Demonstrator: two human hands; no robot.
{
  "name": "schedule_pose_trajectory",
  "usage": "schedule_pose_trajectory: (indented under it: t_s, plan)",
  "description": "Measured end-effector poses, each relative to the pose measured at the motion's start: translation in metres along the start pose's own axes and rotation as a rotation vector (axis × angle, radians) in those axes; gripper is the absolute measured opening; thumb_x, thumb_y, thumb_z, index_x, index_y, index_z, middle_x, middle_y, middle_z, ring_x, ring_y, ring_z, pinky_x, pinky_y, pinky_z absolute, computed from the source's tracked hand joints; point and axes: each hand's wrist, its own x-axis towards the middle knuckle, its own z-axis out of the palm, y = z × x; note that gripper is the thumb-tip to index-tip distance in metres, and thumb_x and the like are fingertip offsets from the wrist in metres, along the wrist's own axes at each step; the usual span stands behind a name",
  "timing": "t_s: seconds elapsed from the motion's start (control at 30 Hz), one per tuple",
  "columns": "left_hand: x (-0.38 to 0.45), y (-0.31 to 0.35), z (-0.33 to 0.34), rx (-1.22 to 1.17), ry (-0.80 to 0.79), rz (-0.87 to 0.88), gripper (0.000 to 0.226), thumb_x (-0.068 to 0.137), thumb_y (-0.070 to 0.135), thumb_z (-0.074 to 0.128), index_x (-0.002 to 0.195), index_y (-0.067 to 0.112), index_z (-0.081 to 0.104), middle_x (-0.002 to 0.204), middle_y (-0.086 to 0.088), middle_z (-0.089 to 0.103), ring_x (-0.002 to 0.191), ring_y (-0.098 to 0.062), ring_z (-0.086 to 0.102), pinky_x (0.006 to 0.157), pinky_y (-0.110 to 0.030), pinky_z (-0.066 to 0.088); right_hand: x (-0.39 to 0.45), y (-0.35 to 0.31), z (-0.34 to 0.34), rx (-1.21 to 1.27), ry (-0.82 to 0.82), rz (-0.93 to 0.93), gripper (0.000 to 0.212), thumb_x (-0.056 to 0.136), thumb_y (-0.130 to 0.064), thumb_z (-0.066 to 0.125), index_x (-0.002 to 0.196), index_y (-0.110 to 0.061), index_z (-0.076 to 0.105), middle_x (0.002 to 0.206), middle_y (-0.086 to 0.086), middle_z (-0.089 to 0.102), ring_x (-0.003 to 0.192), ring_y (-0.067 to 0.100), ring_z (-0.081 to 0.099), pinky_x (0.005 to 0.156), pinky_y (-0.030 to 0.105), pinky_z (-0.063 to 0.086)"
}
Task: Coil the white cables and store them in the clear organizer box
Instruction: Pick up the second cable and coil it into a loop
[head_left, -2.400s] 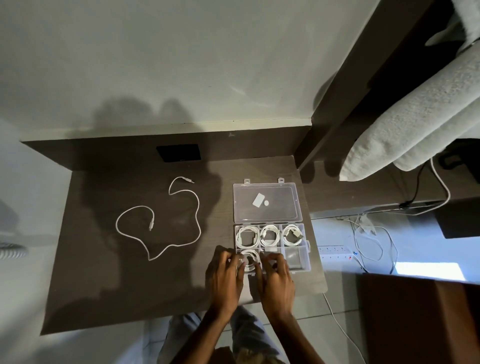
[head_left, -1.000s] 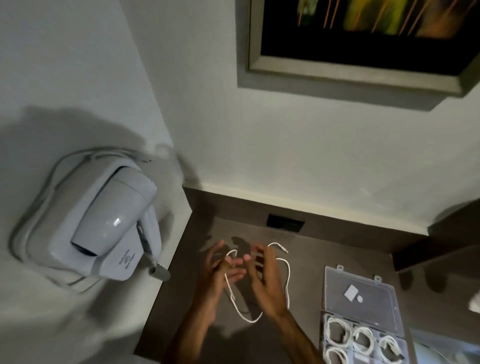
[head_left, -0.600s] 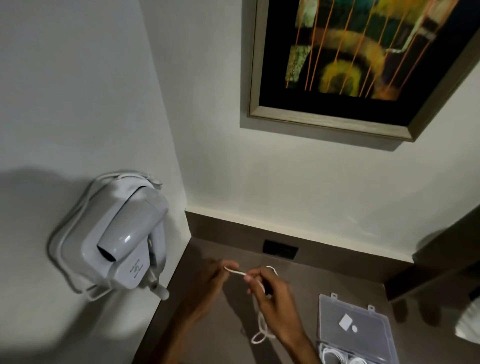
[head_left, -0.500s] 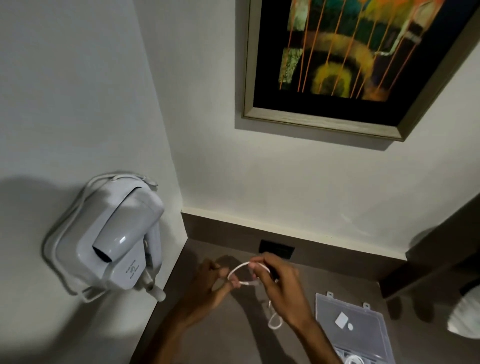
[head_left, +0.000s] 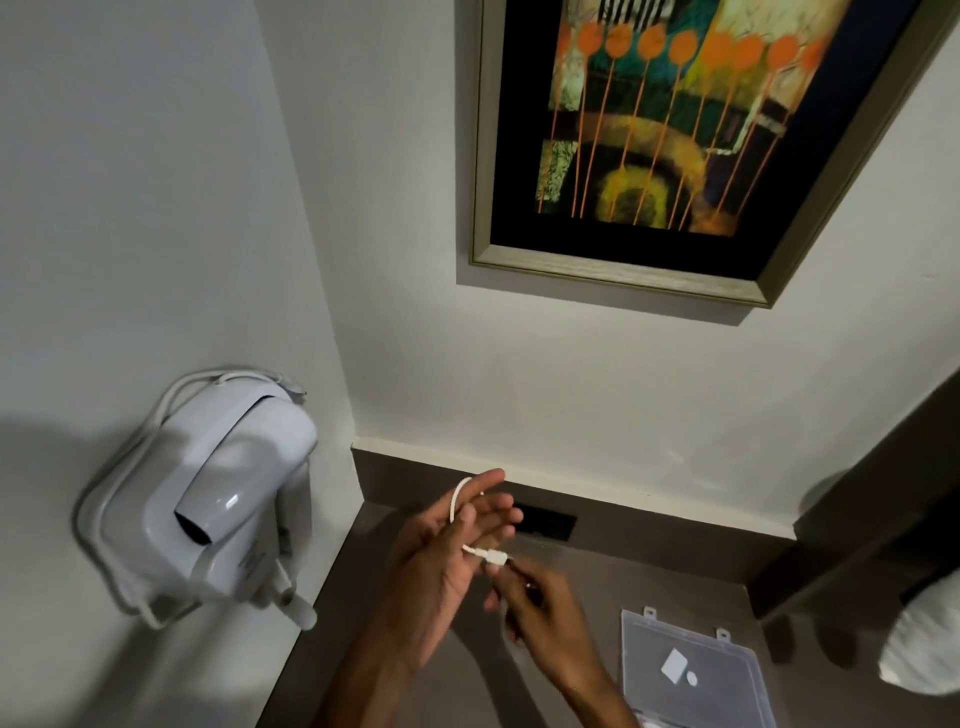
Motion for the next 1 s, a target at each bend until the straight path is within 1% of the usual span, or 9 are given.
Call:
schedule_pose_trajectory:
  t_s: [0.1, 0.2, 0.3, 0.4, 0.53, 0.67, 0.87, 0.97, 1.0]
  plan:
    - [0.006, 0.001, 0.009, -0.100, 0.101, -0.046, 0.050, 0.096, 0.026, 0.048, 0.134, -0.004, 0.059, 0.114, -0.022, 0.075, 0.107, -0.029, 0.075, 0.090, -0.030, 0.063, -0.020, -0.003, 0.006, -0.039, -0.017, -0.040, 0.018, 0.107, -0.034, 0.063, 0.095, -0.031, 0.077, 0.072, -0.005, 0.080, 0.048, -0.001, 0.061, 0.056, 0.022, 0.051]
    - [0.003, -0.004, 0.012, -0.037, 0.147, -0.013, 0.036, 0.100, 0.015, 0.053, 0.129, -0.003, 0.063, 0.117, -0.024, 0.074, 0.112, -0.032, 0.073, 0.091, -0.030, 0.062, -0.031, -0.017, 0.003, -0.100, 0.005, -0.076, 0.013, 0.105, -0.029, 0.066, 0.098, -0.034, 0.076, 0.069, -0.009, 0.079, 0.054, -0.005, 0.064, 0.060, 0.016, 0.049]
    - [0.000, -0.011, 0.013, 0.106, 0.205, 0.035, 0.031, 0.102, 0.006, 0.047, 0.124, 0.003, 0.069, 0.111, -0.017, 0.077, 0.109, -0.028, 0.075, 0.087, -0.025, 0.062, -0.036, -0.029, -0.008, -0.202, 0.059, -0.093, 0.010, 0.103, -0.029, 0.068, 0.102, -0.034, 0.077, 0.068, -0.013, 0.076, 0.068, -0.001, 0.073, 0.071, 0.020, 0.056]
    - [0.000, -0.014, 0.015, 0.186, 0.250, 0.067, 0.031, 0.103, 0.004, 0.046, 0.120, 0.010, 0.072, 0.098, -0.009, 0.078, 0.092, -0.024, 0.075, 0.080, -0.027, 0.063, -0.044, -0.044, -0.021, -0.332, 0.091, -0.086, 0.008, 0.101, -0.039, 0.066, 0.107, -0.039, 0.072, 0.084, -0.008, 0.077, 0.077, 0.009, 0.073, 0.077, 0.034, 0.060]
    - [-0.001, -0.016, 0.018, 0.396, 0.279, 0.107, 0.034, 0.103, 0.006, 0.051, 0.118, 0.024, 0.076, 0.090, -0.006, 0.076, 0.077, -0.018, 0.066, 0.080, -0.035, 0.056, -0.051, -0.063, -0.038, -0.524, 0.174, -0.109, 0.011, 0.101, -0.047, 0.061, 0.111, -0.044, 0.065, 0.098, -0.017, 0.076, 0.084, 0.008, 0.072, 0.077, 0.030, 0.060]
    - [-0.005, -0.022, 0.025, 0.647, 0.213, 0.175, 0.034, 0.101, 0.014, 0.056, 0.119, 0.037, 0.072, 0.093, -0.002, 0.078, 0.083, -0.012, 0.073, 0.079, -0.022, 0.059, -0.045, -0.084, -0.056, -0.642, 0.173, -0.239, 0.015, 0.101, -0.048, 0.062, 0.112, -0.041, 0.068, 0.097, -0.017, 0.076, 0.080, 0.009, 0.071, 0.074, 0.030, 0.060]
    - [-0.011, -0.022, 0.031, 0.819, 0.048, 0.190, 0.031, 0.105, 0.022, 0.044, 0.124, 0.029, 0.068, 0.114, 0.002, 0.078, 0.112, -0.018, 0.073, 0.093, -0.019, 0.056, -0.040, -0.101, -0.078, -0.631, 0.202, -0.416, 0.017, 0.100, -0.051, 0.065, 0.112, -0.040, 0.070, 0.096, -0.019, 0.078, 0.069, 0.002, 0.068, 0.068, 0.028, 0.061]
    - [-0.016, -0.016, 0.034, 0.816, -0.001, 0.108, 0.027, 0.101, 0.031, 0.049, 0.117, 0.030, 0.071, 0.108, 0.006, 0.078, 0.105, -0.009, 0.074, 0.090, -0.015, 0.054, -0.030, -0.105, -0.092, -0.536, 0.237, -0.458, 0.014, 0.099, -0.049, 0.067, 0.104, -0.036, 0.063, 0.087, -0.018, 0.078, 0.071, 0.003, 0.073, 0.064, 0.028, 0.062]
    - [-0.018, -0.013, 0.037, 0.782, -0.028, 0.048, 0.026, 0.100, 0.031, 0.051, 0.113, 0.029, 0.073, 0.103, 0.004, 0.079, 0.100, -0.011, 0.075, 0.089, -0.017, 0.055, -0.025, -0.106, -0.096, -0.519, 0.245, -0.479, 0.014, 0.099, -0.045, 0.068, 0.104, -0.035, 0.061, 0.085, -0.018, 0.077, 0.070, 0.004, 0.073, 0.063, 0.027, 0.062]
